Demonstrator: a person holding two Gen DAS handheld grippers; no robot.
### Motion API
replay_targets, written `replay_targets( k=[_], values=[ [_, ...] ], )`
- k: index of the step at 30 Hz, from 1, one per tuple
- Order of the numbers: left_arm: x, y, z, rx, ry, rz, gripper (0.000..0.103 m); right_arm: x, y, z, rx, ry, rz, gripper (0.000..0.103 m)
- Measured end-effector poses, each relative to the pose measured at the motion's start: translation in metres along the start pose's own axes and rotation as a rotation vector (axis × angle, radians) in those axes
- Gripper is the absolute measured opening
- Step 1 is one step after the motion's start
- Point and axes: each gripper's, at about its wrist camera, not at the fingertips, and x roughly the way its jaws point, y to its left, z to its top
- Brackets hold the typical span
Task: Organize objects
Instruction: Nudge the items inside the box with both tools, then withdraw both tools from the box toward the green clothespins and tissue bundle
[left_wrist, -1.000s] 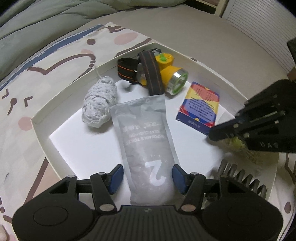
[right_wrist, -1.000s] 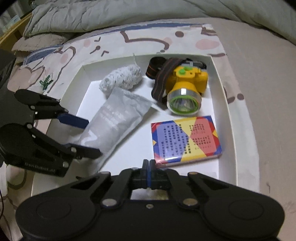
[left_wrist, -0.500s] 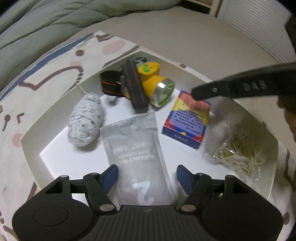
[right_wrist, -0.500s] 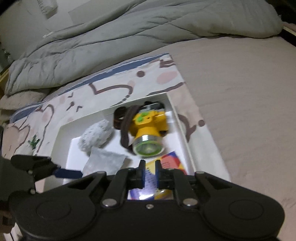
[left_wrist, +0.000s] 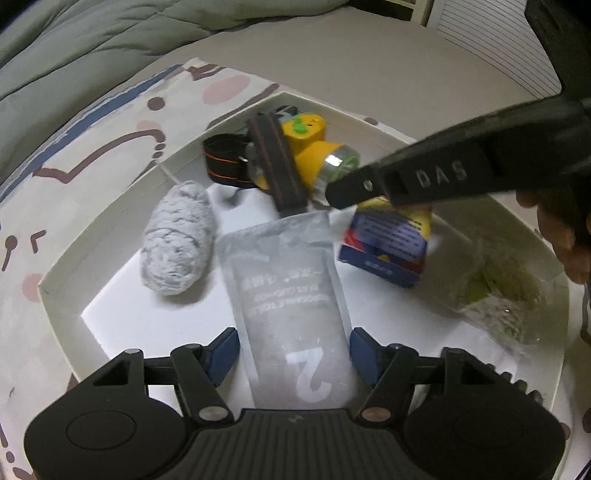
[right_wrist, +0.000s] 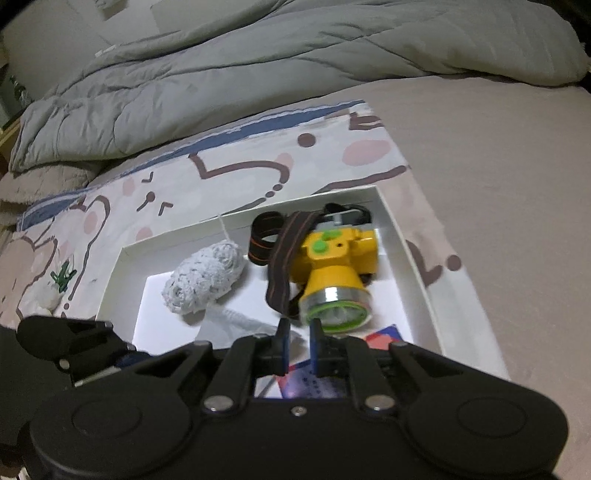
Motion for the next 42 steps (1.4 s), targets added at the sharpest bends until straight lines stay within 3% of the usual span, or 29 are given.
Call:
replay_targets(
  k=[11,16,18,22,25,26,33,42],
  values=[
    [0.000,0.018,0.004,-0.060,-0.033,0.055,0.060,0.009,0.004,-0.006,-0.046,0.066,-0.044,0.013],
    [-0.003,0.019,0.007,-0.047,-0.022,0.116,0.064,0.005,0.002,-0.009,-0.058,0.080,-0.059,0.013],
    [-0.004,0.019,0.007,-0.042,-0.021,0.130,0.071,0.005,0.000,-0.008,-0.040,0.073,-0.055,0.013],
    [-0.011,0.020,0.007,-0.035,-0.034,0.145,0.071,0.007,-0.001,-0.006,-0.011,0.033,-0.024,0.014],
    [-0.016,0.024,0.006,-0.043,-0.037,0.154,0.071,0.014,0.003,-0.004,-0.023,0.028,-0.026,0.026],
    [-0.018,0.026,0.006,-0.047,-0.036,0.157,0.071,0.017,0.004,-0.003,-0.035,0.037,-0.040,0.025],
    [-0.024,0.029,0.001,-0.082,-0.047,0.120,0.071,0.028,0.008,-0.011,-0.120,0.137,-0.153,0.025],
    [-0.041,0.022,-0.004,-0.160,-0.093,0.066,0.071,-0.007,-0.012,-0.014,-0.046,0.050,-0.110,0.029]
  ],
)
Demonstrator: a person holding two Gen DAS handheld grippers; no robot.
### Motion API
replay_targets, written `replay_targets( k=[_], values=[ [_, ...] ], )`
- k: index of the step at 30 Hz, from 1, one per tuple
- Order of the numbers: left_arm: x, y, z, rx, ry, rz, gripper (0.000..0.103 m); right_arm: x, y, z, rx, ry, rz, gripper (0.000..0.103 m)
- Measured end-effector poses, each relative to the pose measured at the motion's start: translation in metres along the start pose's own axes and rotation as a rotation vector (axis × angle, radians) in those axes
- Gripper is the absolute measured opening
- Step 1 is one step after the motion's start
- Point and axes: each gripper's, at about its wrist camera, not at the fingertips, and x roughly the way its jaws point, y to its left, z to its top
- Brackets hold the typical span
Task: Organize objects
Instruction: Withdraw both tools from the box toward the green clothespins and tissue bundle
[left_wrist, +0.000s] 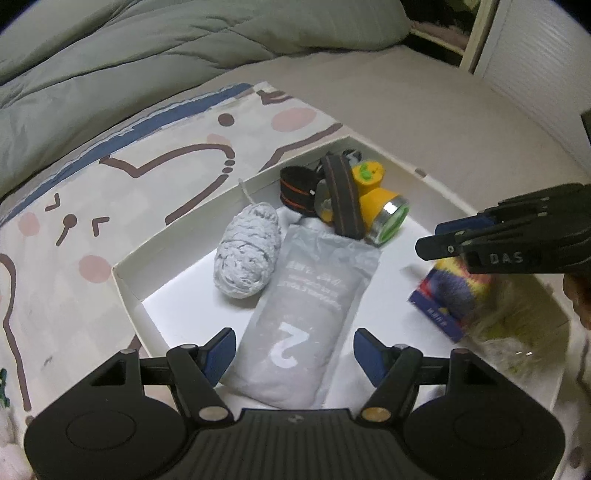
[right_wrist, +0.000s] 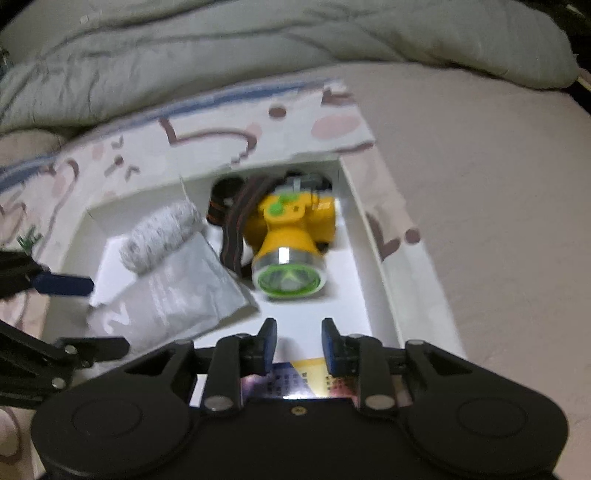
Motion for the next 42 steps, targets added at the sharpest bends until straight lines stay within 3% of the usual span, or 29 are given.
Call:
replay_targets(
  k=[7,14,27,32,36,42],
  values=[
    [-0.028,-0.008,-0.001,-0.057,-0.055,-0.014,0.071,-0.047,0.000,-0.001,0.014,-0.091,0.025,0.038],
    [-0.059,-0.016,-0.007,-0.103,-0.114,0.009,0.074,-0.086,-0.003,-0.009,0.019,-0.157,-0.022,0.061],
    [-0.109,-0.021,-0.032,-0.148,-0.191,0.075,0.103,-0.130,-0.003,-0.033,0.054,-0.219,-0.056,0.076],
    [-0.121,-0.021,-0.047,-0.168,-0.204,0.076,0.103,-0.145,0.009,-0.048,0.024,-0.238,-0.067,0.085],
    [-0.128,-0.022,-0.057,-0.171,-0.224,0.077,0.103,-0.157,0.015,-0.058,0.047,-0.269,-0.066,0.100],
    [-0.134,-0.019,-0.065,-0.187,-0.252,0.070,0.103,-0.160,0.023,-0.072,0.053,-0.279,-0.076,0.103]
  ],
)
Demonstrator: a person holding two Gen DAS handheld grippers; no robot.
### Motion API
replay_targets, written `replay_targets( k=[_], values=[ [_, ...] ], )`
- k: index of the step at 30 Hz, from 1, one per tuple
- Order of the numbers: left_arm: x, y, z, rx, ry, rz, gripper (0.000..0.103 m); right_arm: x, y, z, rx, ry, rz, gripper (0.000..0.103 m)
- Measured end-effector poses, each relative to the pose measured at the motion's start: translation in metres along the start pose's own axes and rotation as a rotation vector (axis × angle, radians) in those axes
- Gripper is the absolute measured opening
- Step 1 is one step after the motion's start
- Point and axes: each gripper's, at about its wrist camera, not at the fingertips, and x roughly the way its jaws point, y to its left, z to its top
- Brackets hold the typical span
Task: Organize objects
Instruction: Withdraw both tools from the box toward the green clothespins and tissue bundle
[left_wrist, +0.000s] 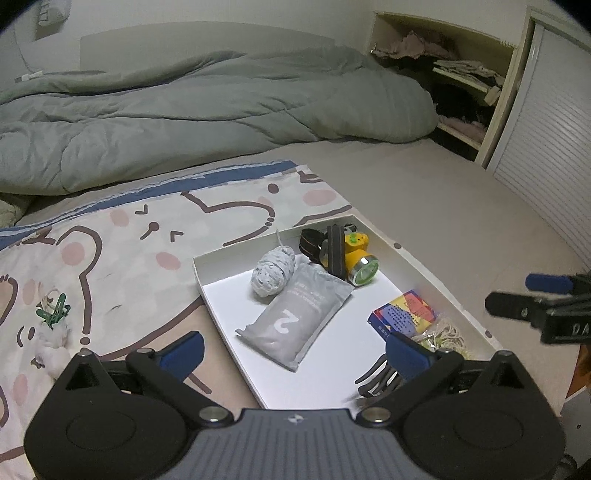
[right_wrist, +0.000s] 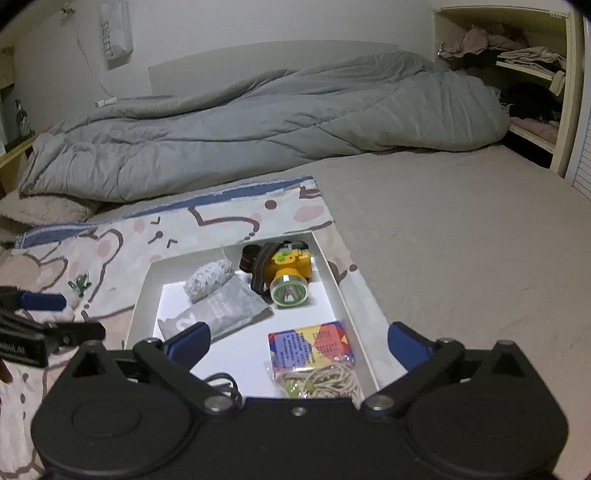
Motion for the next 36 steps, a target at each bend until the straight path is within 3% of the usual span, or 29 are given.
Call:
replay_targets(
  k=[17,36],
  values=[
    [-0.020,0.043,-0.009,-0.073,-0.041,0.054,0.103,0.008,0.022,0.006,0.009,-0.005,0.017,0.103],
    [-0.085,0.172,-0.039,-0.264,-0.095,0.226,0.103,0.037,0.166,0.032,-0.151,-0.022,0.198,0.103]
  ],
)
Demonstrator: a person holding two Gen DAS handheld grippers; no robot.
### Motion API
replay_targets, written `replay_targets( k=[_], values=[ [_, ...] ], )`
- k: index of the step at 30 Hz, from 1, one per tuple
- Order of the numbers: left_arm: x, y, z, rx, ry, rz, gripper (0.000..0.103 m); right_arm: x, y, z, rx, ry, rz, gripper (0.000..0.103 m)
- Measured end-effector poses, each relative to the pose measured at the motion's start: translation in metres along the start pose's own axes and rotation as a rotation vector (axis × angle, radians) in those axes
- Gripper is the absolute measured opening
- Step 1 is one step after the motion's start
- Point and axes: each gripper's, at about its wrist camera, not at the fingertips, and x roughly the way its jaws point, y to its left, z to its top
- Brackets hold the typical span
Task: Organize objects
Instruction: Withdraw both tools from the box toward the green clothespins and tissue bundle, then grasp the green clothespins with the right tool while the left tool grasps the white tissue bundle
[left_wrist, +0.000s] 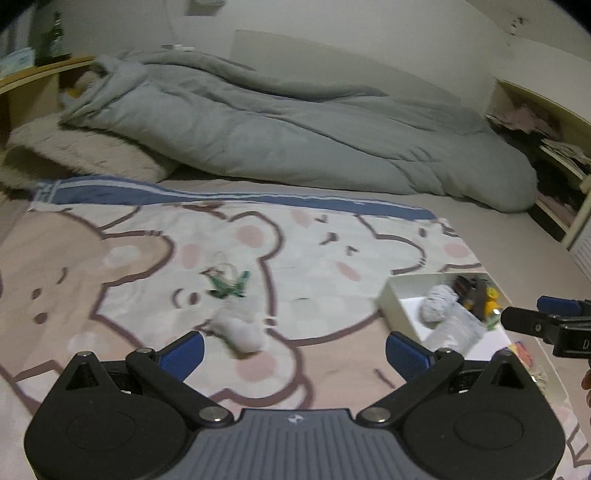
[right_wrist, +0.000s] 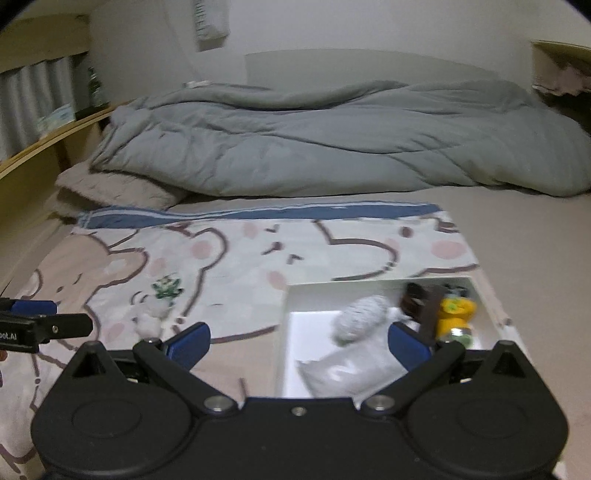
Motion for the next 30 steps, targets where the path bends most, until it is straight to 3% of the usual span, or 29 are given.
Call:
replay_targets(
  k=[13,20,30],
  values=[
    [-0.009,0.046,-0.004,-0.019,-0.020,0.066,0.103,0.034,0.066,0.005,-0.060,0.028,0.076,0.103],
    [-0.006,0.053,-0.007,-0.008,-0.029,0.079,0.103,0.041,0.073,0.007,-0.052,0.017,0.095,0.103],
    [0.010,0.056,-0.007,-0.051,-0.021,0.035,0.099,0.059,0.075,0.019,-0.018,0.032,0.115,0.103]
  ],
)
